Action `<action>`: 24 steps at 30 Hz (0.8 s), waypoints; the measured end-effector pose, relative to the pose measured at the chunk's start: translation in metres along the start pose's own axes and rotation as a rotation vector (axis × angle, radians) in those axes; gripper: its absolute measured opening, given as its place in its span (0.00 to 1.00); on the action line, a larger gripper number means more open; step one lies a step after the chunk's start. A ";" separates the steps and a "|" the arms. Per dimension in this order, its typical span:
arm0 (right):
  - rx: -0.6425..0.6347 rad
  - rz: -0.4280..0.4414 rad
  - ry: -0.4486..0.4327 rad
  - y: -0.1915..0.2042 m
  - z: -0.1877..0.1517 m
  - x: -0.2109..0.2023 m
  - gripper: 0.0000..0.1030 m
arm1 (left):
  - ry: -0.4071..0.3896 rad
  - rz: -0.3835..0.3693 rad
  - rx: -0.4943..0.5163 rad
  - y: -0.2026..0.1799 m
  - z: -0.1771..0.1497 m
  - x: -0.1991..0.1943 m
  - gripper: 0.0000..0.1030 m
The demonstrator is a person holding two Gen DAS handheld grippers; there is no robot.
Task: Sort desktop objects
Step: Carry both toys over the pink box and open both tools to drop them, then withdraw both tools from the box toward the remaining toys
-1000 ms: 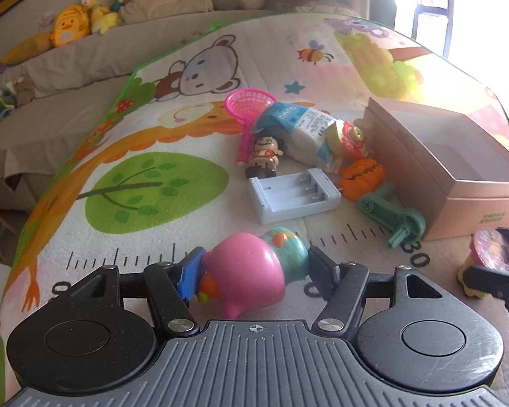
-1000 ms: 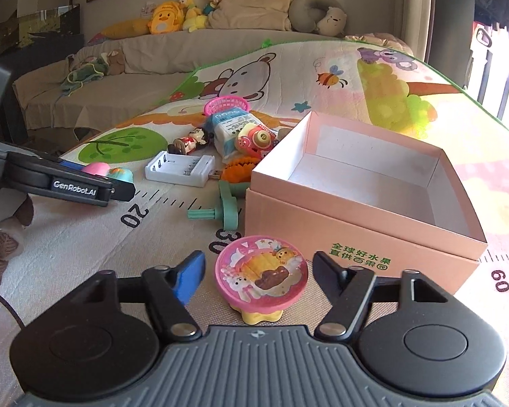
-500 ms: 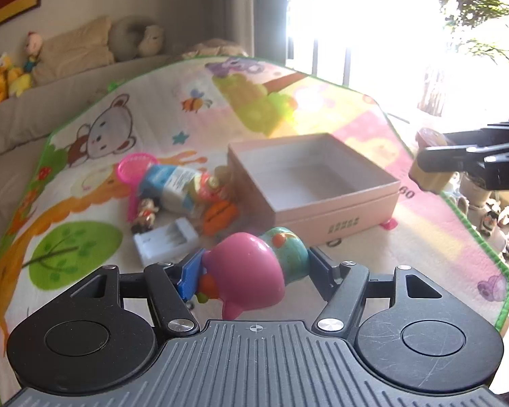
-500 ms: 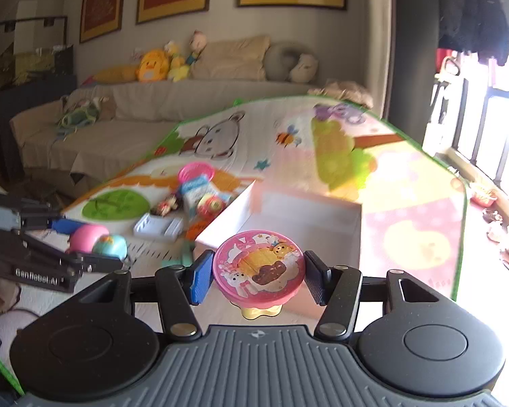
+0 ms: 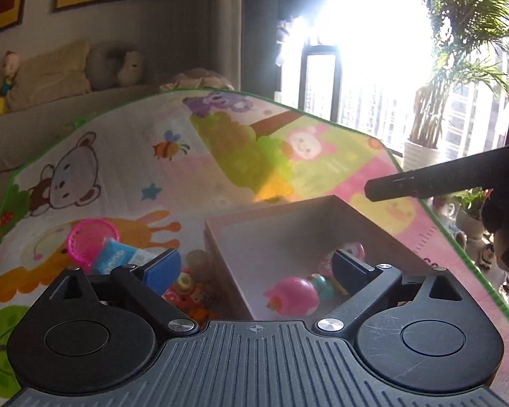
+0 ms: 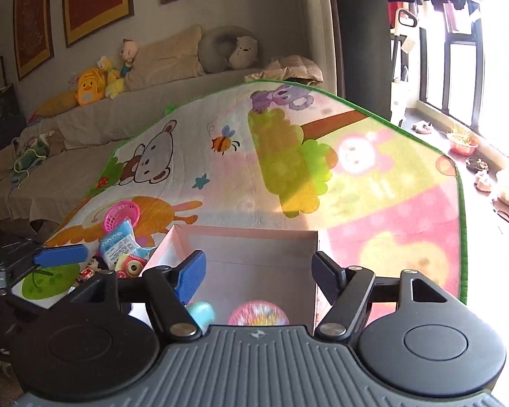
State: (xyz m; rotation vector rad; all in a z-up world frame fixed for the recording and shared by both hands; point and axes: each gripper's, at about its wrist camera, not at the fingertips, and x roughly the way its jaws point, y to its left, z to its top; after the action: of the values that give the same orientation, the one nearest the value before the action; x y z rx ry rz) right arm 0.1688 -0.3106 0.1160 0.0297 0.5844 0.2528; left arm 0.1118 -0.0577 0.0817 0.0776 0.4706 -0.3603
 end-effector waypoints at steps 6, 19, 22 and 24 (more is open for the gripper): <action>-0.026 0.089 0.114 0.056 0.034 0.051 0.70 | 0.091 0.166 -0.097 0.064 -0.056 -0.022 0.96; -0.237 0.035 0.294 0.245 0.073 0.266 0.66 | 0.099 0.168 -0.355 0.121 -0.096 -0.032 0.96; -0.252 0.011 0.361 0.248 0.068 0.302 0.31 | 0.109 0.160 -0.389 0.124 -0.096 -0.031 0.97; -0.244 0.043 0.436 0.248 0.061 0.307 0.15 | 0.122 0.150 -0.395 0.126 -0.097 -0.031 0.97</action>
State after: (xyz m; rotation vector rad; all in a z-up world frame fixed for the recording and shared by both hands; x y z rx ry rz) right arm 0.3928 0.0076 0.0244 -0.2547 0.9828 0.3751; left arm 0.0889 0.0847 0.0084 -0.2490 0.6451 -0.1108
